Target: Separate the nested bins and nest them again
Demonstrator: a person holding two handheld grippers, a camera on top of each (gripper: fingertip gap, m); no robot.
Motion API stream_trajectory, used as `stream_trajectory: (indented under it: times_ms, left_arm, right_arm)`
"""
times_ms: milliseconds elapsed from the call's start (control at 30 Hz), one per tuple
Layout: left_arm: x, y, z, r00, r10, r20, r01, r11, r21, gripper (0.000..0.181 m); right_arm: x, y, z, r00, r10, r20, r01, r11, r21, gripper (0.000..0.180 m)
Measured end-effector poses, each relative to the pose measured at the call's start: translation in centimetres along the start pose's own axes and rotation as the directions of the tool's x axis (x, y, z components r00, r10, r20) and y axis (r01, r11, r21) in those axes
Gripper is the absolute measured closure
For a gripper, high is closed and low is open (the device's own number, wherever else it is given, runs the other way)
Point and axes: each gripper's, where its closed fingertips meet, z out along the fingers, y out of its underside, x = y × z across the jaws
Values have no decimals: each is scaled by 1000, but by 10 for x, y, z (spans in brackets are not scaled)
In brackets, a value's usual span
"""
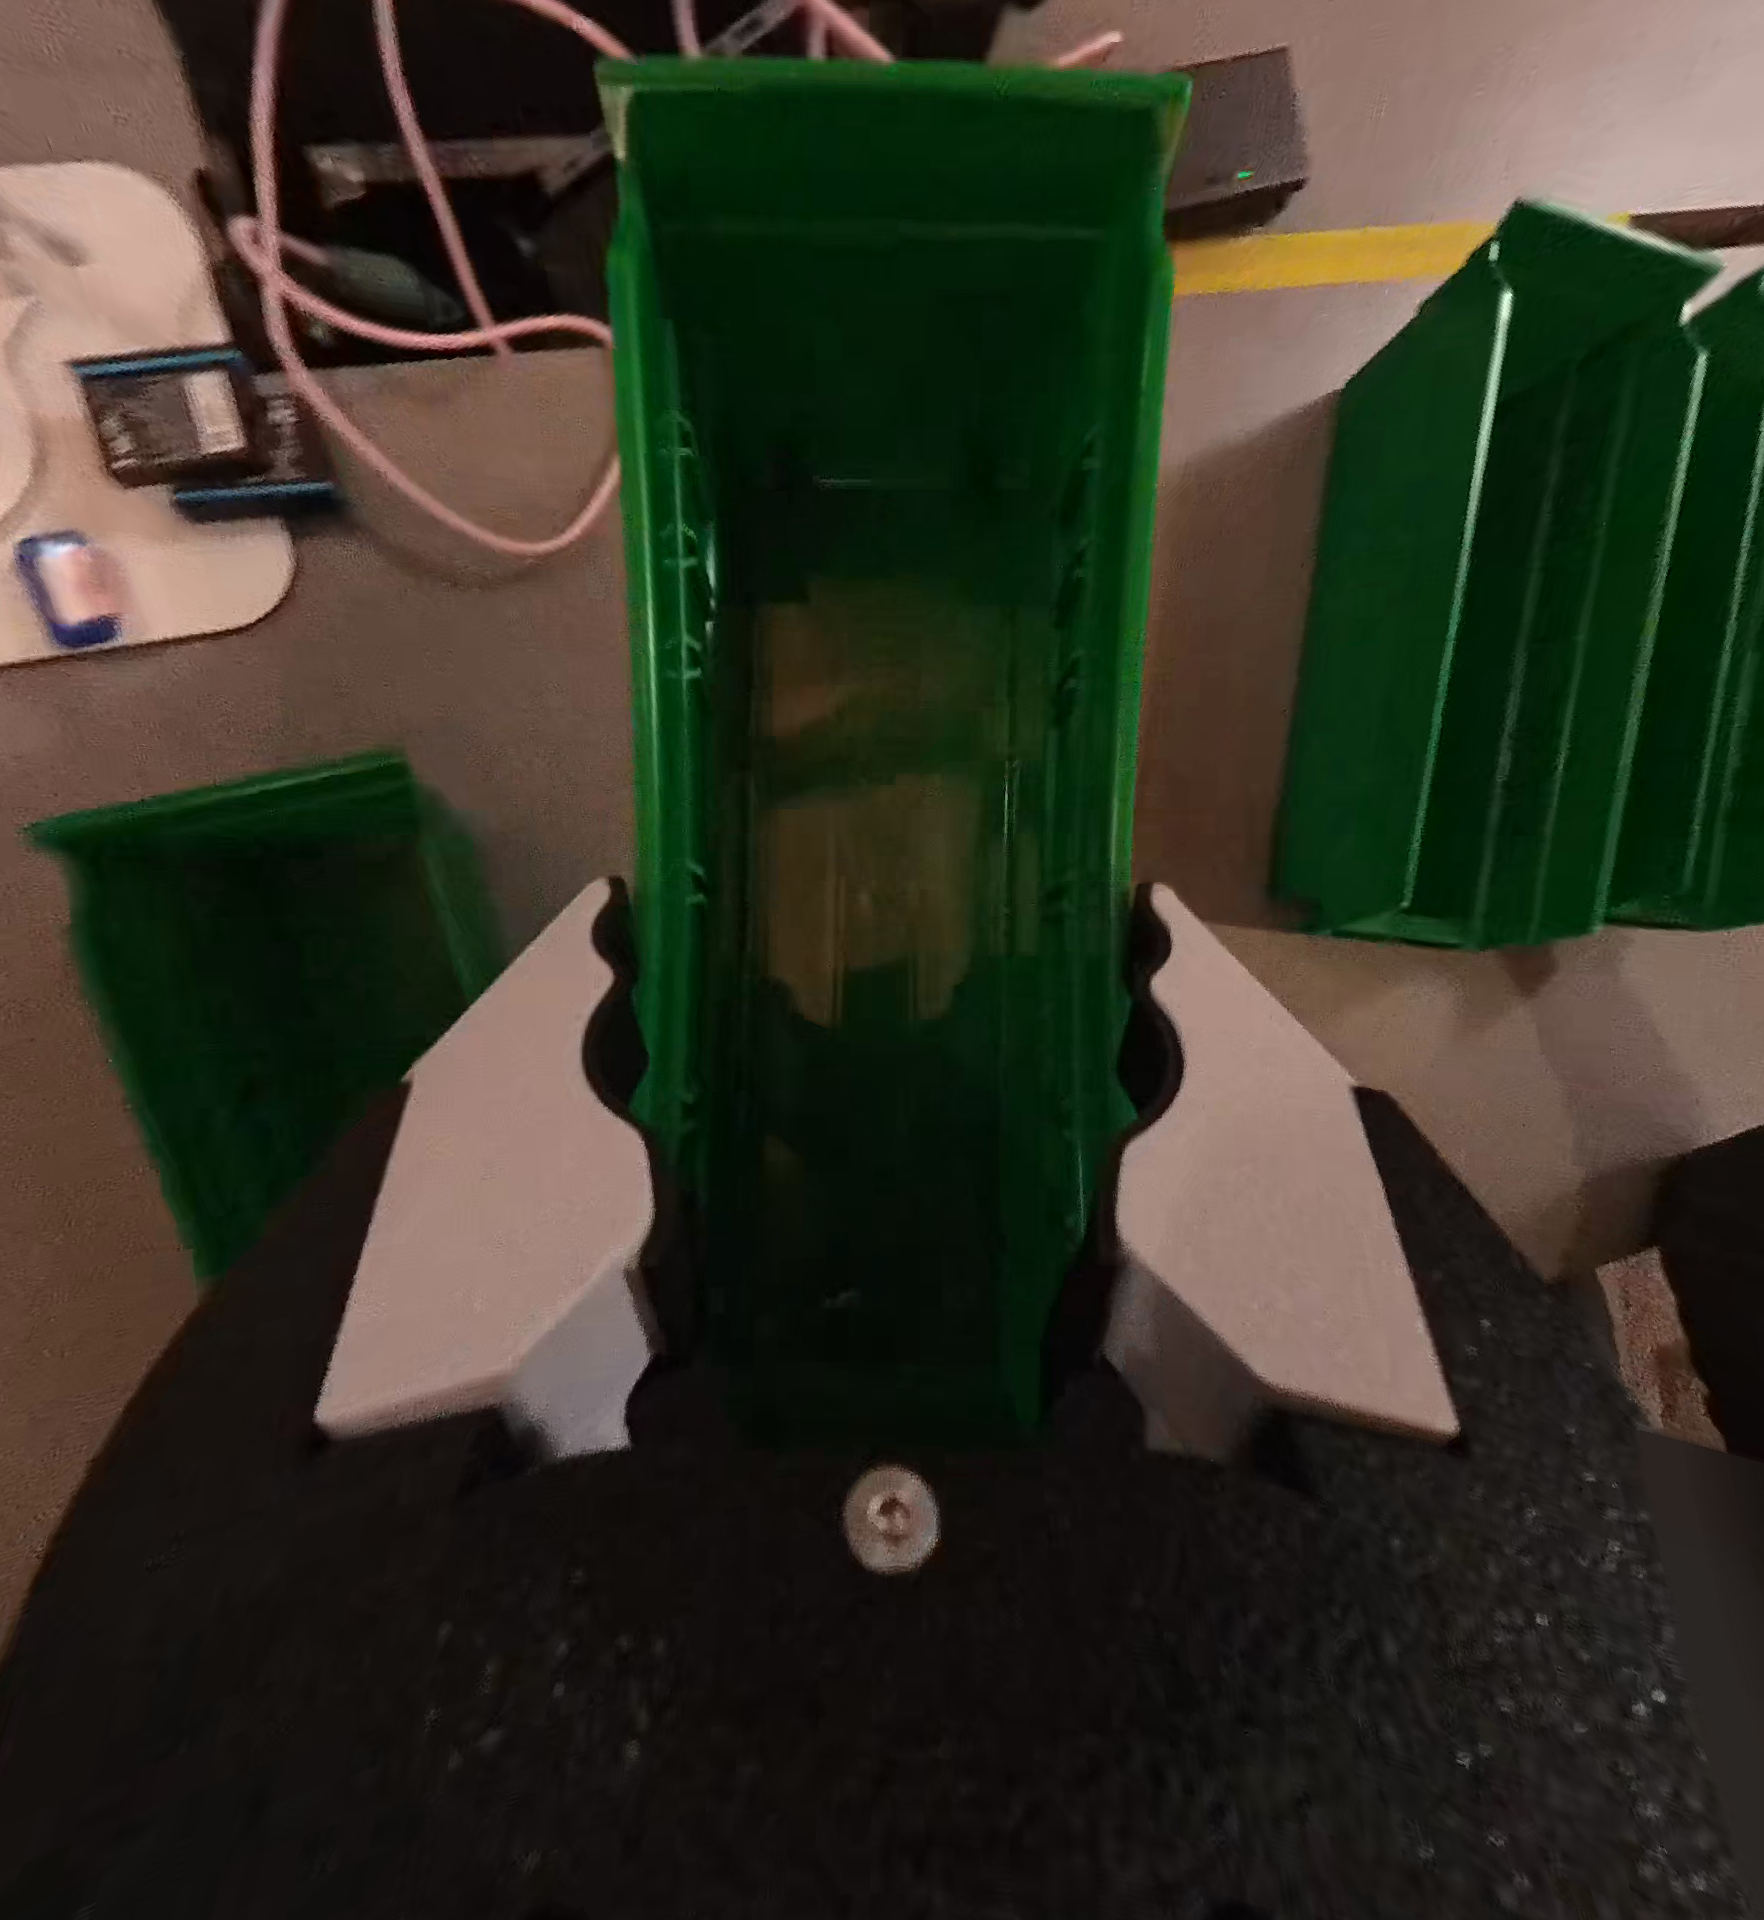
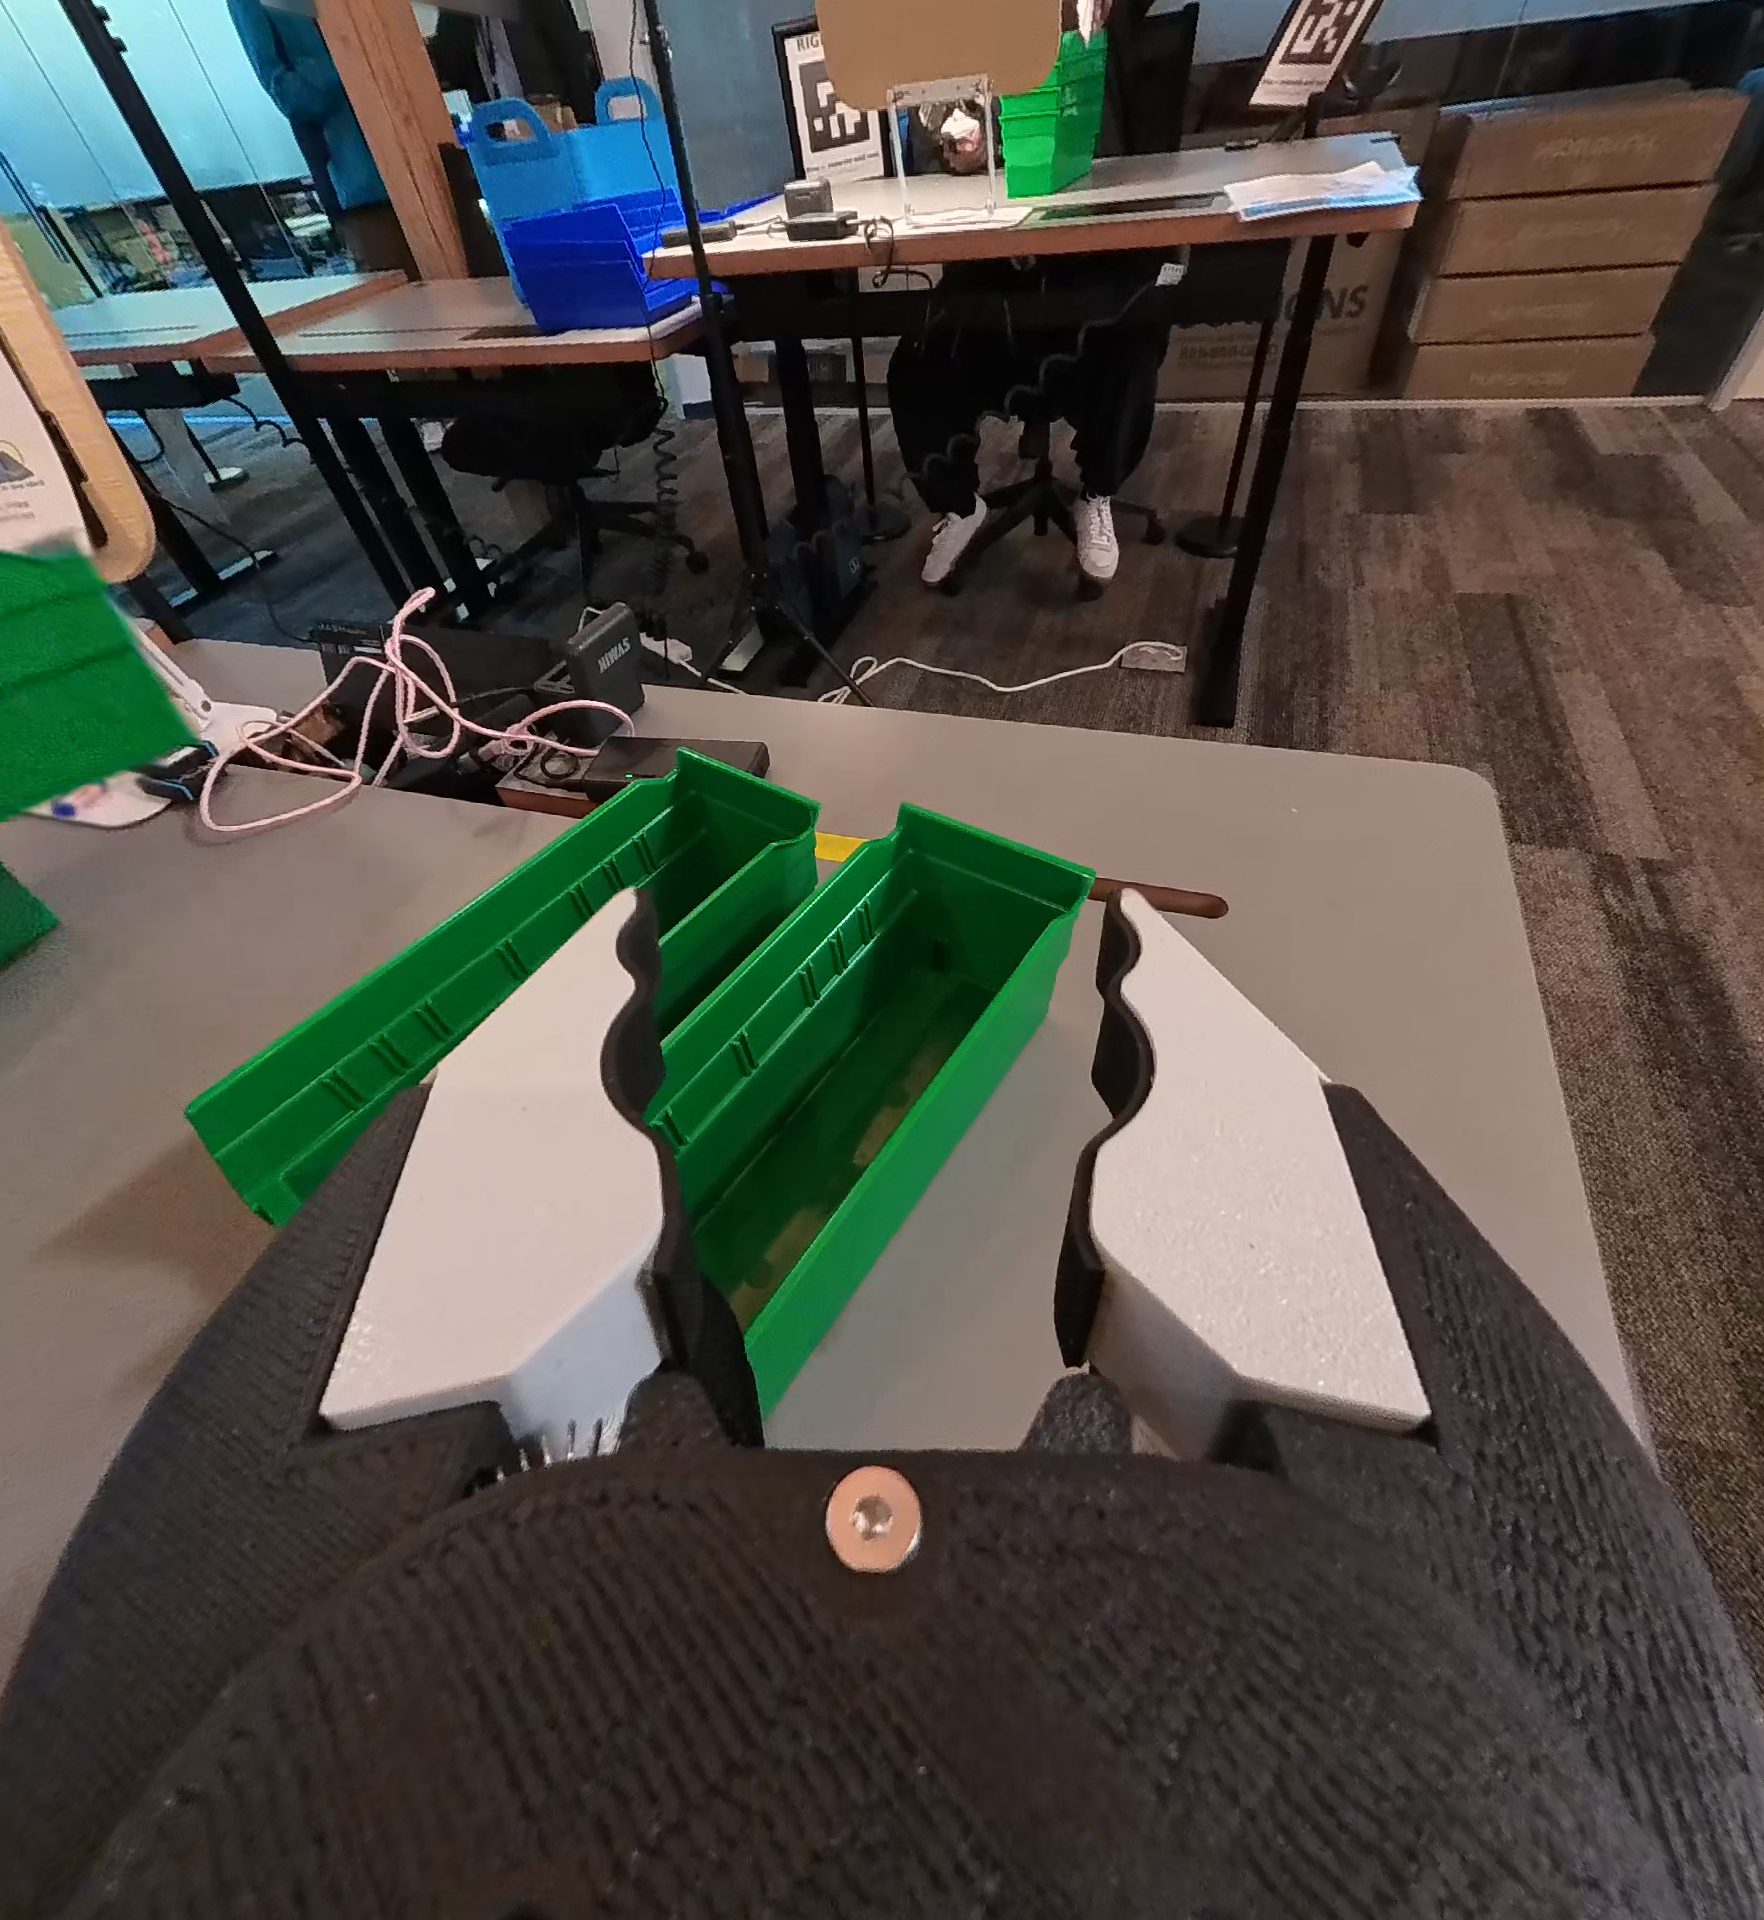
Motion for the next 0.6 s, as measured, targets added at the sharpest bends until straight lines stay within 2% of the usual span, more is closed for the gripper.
stream_trajectory:
  times_ms: [200, 333, 400, 500, 567, 600]
  left_arm:
    - [79, -15, 113, 990, 71, -120, -71, 997, 3, 88]
    - [103, 1, 170, 992, 116, -52, -119, 991, -66, 86]
    - [106, 8, 189, 992, 125, -5, -125, 989, -85, 81]
    - [108, 3, 194, 990, 136, 28, -135, 991, -18, 75]
    - [112, 7, 194, 985, 168, 24, -168, 986, -7, 67]
    - [115, 11, 192, 984, 177, 2, -177, 984, -13, 57]
  right_arm:
    - [-1, 0, -2, 1000, -2, 5, 2, 1000, 0, 95]
    - [-1, 0, -2, 1000, -4, 2, 4, 1000, 0, 95]
    - [-2, 1, -1, 1000, -5, 6, 5, 1000, -4, 95]
    - [-7, 0, -1, 999, -5, 42, 5, 1000, -1, 95]
    - [-12, 0, -1, 997, 2, 76, -2, 1000, 0, 95]
    - [-13, 0, -1, 997, -1, 82, 1, 1000, 2, 94]
